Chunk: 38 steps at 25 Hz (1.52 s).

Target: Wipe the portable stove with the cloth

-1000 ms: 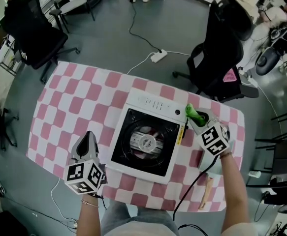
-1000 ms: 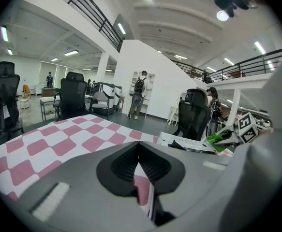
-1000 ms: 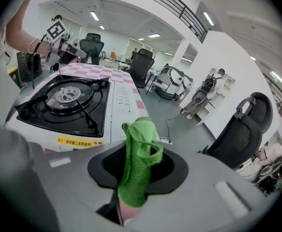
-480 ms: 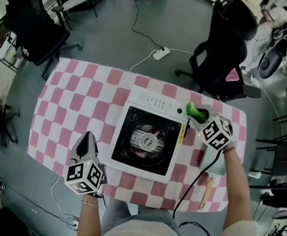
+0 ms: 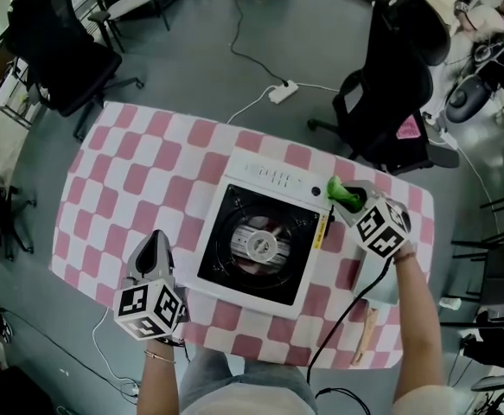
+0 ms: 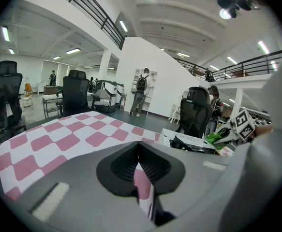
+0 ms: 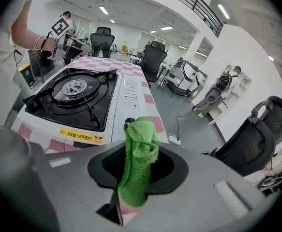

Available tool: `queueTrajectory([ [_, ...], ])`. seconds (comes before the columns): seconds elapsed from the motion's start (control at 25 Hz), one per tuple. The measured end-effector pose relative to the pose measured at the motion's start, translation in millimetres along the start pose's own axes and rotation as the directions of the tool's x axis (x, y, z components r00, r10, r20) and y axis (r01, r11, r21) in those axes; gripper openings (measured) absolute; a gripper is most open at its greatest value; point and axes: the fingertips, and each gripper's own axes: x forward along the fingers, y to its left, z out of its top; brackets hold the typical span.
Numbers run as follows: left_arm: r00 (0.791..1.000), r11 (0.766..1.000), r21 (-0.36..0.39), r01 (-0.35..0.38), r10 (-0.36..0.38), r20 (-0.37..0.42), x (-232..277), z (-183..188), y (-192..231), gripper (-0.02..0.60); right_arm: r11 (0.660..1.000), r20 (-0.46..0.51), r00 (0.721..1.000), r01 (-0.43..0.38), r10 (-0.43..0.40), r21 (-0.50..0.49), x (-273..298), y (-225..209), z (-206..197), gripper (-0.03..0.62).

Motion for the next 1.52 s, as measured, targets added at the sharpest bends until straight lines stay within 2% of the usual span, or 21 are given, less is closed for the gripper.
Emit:
queueTrajectory([
  [1.52, 0.999, 0.999, 0.025, 0.049, -0.049, 0.011, -21.9, 20.2, 0.2, 0.0, 0.999, -0.025, 0.999, -0.032, 0.033, 0.023, -15.8, 51.3, 1.7, 0.094],
])
